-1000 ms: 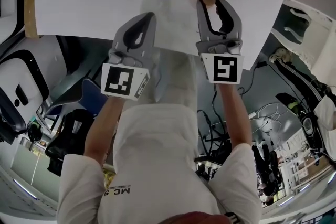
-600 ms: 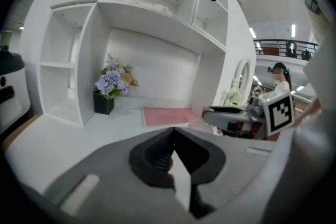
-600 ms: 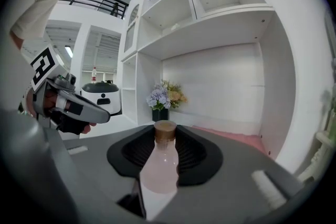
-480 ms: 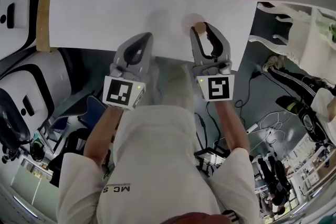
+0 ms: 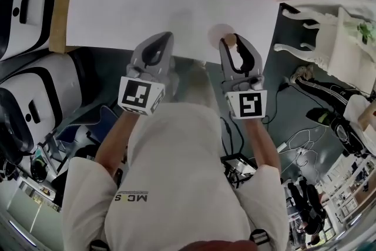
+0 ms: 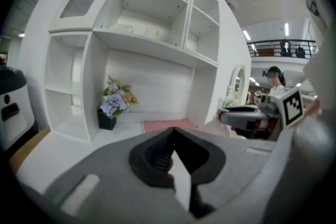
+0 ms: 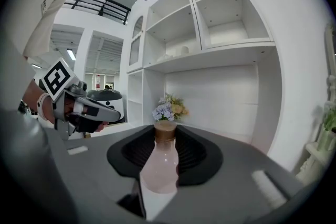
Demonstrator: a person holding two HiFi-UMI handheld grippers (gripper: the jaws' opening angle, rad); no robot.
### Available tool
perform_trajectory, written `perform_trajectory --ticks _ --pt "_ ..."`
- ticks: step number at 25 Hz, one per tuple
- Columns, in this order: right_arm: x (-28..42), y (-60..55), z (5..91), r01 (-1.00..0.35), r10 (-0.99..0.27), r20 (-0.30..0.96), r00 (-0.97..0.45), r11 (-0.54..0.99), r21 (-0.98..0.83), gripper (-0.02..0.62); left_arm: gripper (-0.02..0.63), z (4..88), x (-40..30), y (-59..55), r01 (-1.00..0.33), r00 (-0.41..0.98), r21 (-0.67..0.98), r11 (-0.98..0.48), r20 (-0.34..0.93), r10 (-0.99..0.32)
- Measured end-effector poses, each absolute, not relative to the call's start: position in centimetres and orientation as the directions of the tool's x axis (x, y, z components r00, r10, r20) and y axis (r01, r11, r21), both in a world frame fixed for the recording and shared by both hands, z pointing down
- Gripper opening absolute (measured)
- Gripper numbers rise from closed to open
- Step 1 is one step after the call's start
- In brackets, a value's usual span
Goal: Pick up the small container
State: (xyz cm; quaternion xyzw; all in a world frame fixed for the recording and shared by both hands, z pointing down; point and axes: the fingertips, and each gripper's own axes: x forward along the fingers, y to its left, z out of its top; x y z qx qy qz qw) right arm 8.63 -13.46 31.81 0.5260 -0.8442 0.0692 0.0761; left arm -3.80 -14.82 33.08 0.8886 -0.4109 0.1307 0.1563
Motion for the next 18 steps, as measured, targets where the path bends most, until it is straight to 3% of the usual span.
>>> perform_trajectory --ticks 18 --pt "8.2 -8.0 25.3 -0.899 -0.885 0.187 -0.426 0.437 0.016 0.123 -0.002 24.4 -4.4 -10.4 -0.734 0.674 0.126 -0.667 0.253 -0.694"
